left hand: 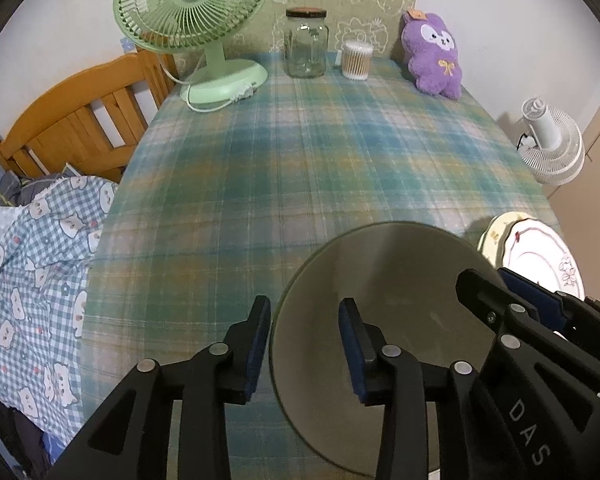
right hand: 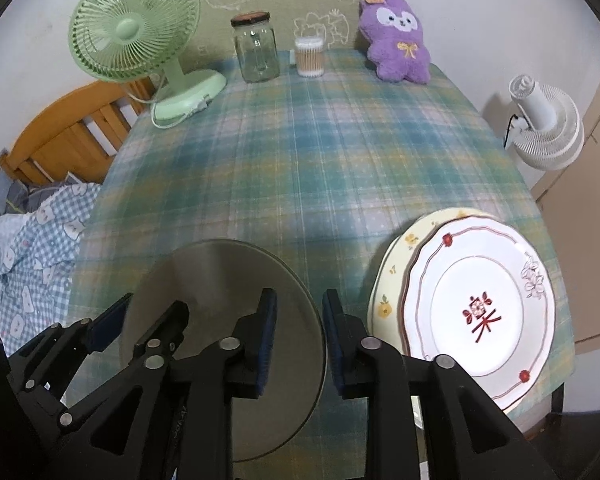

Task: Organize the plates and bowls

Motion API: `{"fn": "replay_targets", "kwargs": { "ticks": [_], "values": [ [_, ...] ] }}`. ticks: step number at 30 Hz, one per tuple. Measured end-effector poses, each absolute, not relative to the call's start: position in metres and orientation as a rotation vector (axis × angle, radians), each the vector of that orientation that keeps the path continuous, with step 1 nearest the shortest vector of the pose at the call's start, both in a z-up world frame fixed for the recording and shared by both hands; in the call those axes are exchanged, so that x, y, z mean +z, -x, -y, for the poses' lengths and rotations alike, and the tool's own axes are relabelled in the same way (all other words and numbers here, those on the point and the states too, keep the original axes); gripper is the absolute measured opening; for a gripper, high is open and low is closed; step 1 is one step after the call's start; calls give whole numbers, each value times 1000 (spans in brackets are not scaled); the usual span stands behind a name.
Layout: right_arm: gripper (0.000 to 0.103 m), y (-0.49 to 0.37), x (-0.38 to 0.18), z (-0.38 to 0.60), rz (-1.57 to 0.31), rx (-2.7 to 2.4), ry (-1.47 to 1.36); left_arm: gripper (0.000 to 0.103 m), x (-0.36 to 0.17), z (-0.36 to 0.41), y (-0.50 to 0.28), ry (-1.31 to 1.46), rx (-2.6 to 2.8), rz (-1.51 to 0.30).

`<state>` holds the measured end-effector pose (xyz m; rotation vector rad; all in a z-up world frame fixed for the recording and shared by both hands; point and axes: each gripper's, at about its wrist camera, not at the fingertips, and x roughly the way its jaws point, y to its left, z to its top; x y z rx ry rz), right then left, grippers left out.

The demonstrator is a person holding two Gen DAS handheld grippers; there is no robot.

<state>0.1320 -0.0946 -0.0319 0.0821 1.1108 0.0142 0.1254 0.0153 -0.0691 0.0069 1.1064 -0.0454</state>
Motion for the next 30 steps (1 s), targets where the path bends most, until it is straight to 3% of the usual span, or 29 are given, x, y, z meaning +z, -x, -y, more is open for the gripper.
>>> {"fn": "replay_targets", "kwargs": {
  "ticks": [1, 3, 5, 9, 30],
  "values": [
    [59, -132, -29, 95, -1103, 13, -85, 42, -66, -17, -125, 6, -50, -1101],
    [70, -128, -21, 98, -1068, -9, -86, 55, -61, -21, -125, 22, -49, -1092],
    [70, -126, -17, 100, -1055, -5, -92, 63, -57, -23, -124, 34, -56, -1080],
    [70, -126, -20, 105, -1074, 6, -112, 68, -59, -23, -122, 36, -70, -1082],
    [69, -131, -81, 118, -1202, 14, -220, 66, -98, -16, -118, -10, -33, -1137]
  ]
}}
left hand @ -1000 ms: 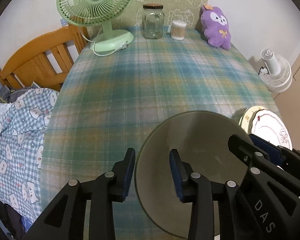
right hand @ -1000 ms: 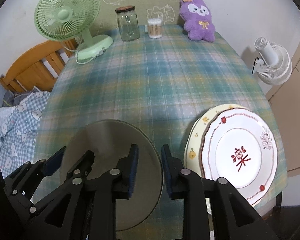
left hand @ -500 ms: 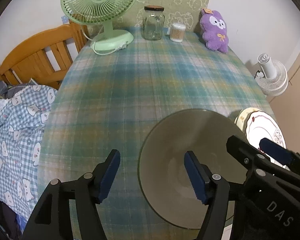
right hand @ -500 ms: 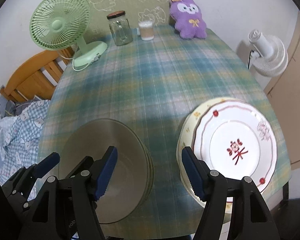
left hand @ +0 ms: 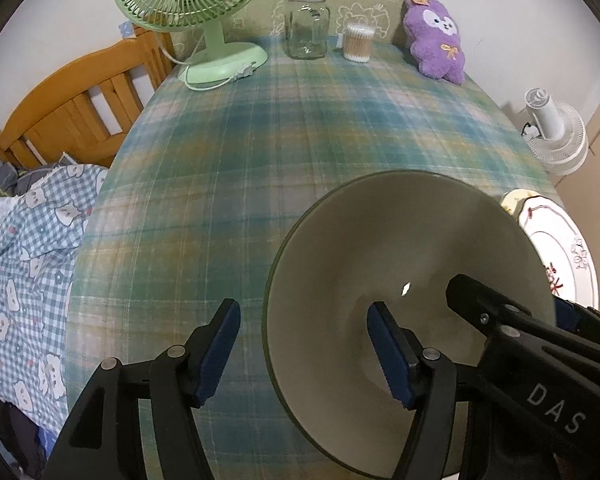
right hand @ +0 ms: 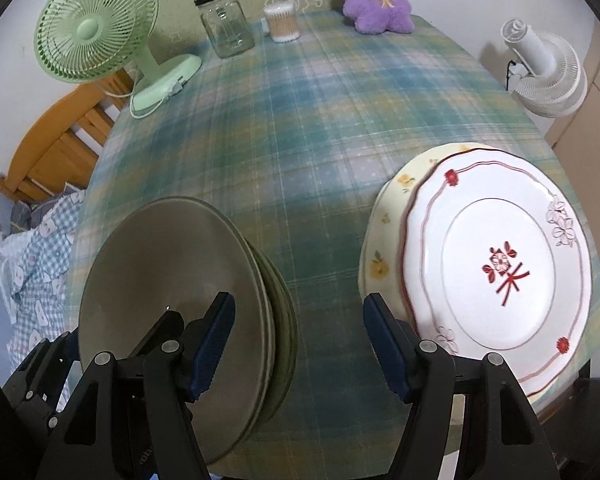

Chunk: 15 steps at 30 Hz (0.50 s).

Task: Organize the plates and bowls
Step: 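Close both grippers on the rim of the stacked bowls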

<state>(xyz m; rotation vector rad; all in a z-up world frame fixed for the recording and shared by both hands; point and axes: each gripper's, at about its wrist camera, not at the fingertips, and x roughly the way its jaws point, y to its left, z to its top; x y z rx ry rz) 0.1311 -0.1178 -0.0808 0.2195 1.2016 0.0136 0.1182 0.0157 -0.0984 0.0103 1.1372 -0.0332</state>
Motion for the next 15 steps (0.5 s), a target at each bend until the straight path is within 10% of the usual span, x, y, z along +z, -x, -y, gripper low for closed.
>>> {"fn": "replay_targets", "kwargs": {
  "ticks": [15],
  "values": [
    [44, -144, -90, 101, -1244, 90, -214, 56, -103, -6, -122, -39, -102, -1143]
  ]
}}
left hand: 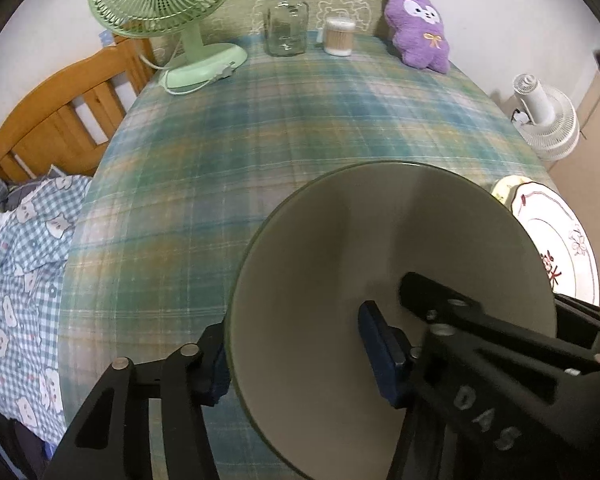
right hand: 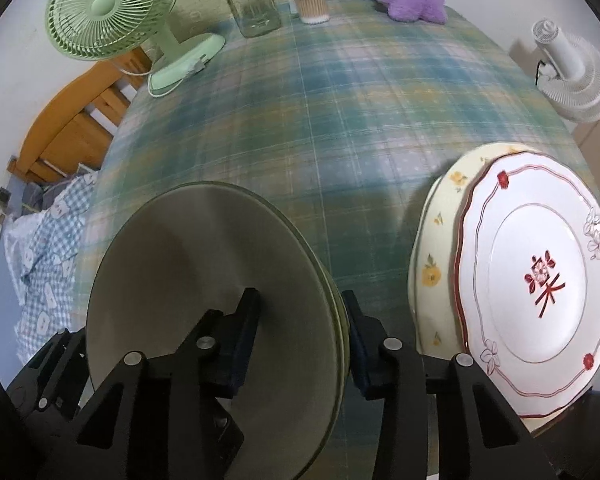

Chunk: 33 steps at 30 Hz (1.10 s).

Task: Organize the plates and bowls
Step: 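Close both grippers on the rim of the stacked bowls, then lift the bowl stack and carry it over the plate stack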

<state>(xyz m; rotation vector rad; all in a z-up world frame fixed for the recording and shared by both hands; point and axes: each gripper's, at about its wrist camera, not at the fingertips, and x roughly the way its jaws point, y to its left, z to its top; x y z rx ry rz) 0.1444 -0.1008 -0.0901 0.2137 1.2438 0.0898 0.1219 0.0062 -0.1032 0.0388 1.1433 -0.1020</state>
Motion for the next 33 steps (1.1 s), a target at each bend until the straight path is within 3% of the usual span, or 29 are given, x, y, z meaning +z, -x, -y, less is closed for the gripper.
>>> {"fn": "replay_targets", "kwargs": {
  "ticks": [14, 33],
  "values": [
    [44, -143, -83, 97, -1240, 81, -197, 51, -98, -13, -120, 21, -125, -1157],
    [44, -102, -18, 89, -1133, 15, -189, 50, -43, -19, -93, -6, -180, -1072]
  ]
}}
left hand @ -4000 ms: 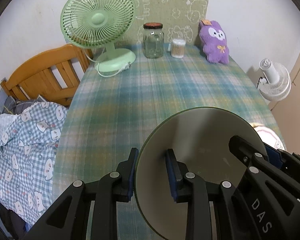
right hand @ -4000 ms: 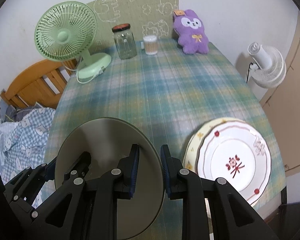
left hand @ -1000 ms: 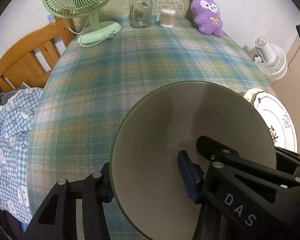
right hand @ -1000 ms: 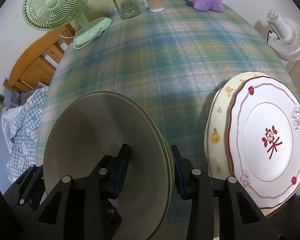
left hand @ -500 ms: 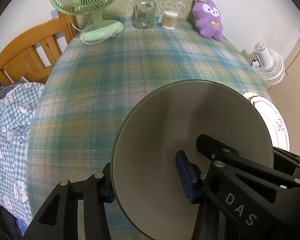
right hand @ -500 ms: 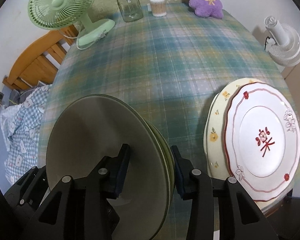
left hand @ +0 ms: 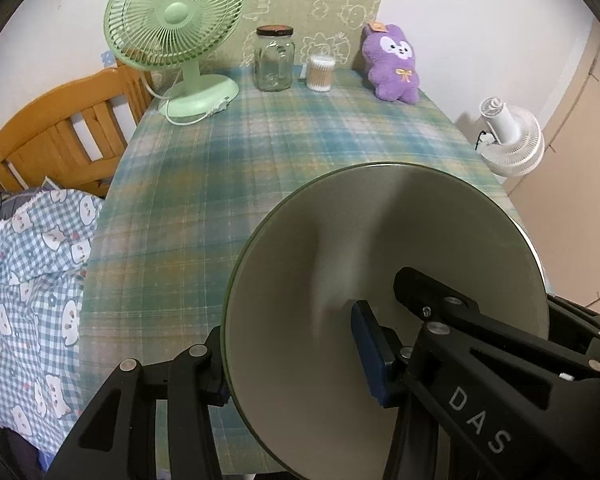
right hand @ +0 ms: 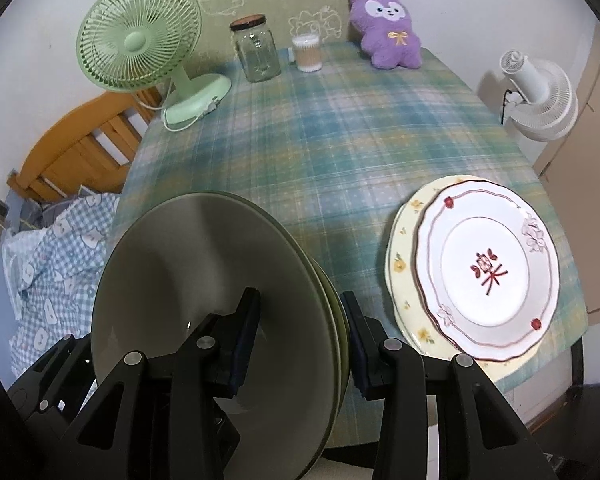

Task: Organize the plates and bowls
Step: 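Lift the bowl stack and carry it over the plate stack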

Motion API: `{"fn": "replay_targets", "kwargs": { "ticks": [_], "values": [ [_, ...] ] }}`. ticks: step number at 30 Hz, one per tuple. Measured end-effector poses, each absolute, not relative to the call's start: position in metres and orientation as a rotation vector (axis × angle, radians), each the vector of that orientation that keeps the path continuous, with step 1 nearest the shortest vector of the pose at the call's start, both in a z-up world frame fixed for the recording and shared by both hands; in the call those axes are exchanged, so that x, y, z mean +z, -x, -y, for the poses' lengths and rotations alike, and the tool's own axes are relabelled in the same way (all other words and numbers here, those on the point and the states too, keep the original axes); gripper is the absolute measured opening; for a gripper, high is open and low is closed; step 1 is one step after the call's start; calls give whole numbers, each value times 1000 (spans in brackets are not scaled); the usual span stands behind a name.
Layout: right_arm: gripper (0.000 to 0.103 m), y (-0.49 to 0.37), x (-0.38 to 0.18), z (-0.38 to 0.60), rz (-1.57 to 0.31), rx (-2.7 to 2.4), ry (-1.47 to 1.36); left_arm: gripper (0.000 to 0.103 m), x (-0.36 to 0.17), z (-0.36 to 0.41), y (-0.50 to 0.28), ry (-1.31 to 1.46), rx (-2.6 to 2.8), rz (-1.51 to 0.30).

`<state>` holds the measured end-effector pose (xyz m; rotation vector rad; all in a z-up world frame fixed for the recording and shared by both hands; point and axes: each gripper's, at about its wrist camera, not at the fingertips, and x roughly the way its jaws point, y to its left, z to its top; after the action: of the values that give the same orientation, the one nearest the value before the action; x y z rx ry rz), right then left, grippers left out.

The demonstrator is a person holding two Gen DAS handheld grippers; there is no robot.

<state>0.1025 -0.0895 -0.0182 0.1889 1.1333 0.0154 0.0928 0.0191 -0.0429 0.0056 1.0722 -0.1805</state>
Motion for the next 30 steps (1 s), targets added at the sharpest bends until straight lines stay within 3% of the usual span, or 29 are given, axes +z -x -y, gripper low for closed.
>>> {"fn": "replay_targets", "kwargs": {
  "ticks": [9, 30],
  "values": [
    [44, -98, -9, 115, -1105, 36, -212, 50, -31, 4, -89, -35, -164, -1040],
    [44, -115, -16, 247, -1147, 73, -178, 50, -37, 137, -102, 10, -111, -1066]
  ]
}}
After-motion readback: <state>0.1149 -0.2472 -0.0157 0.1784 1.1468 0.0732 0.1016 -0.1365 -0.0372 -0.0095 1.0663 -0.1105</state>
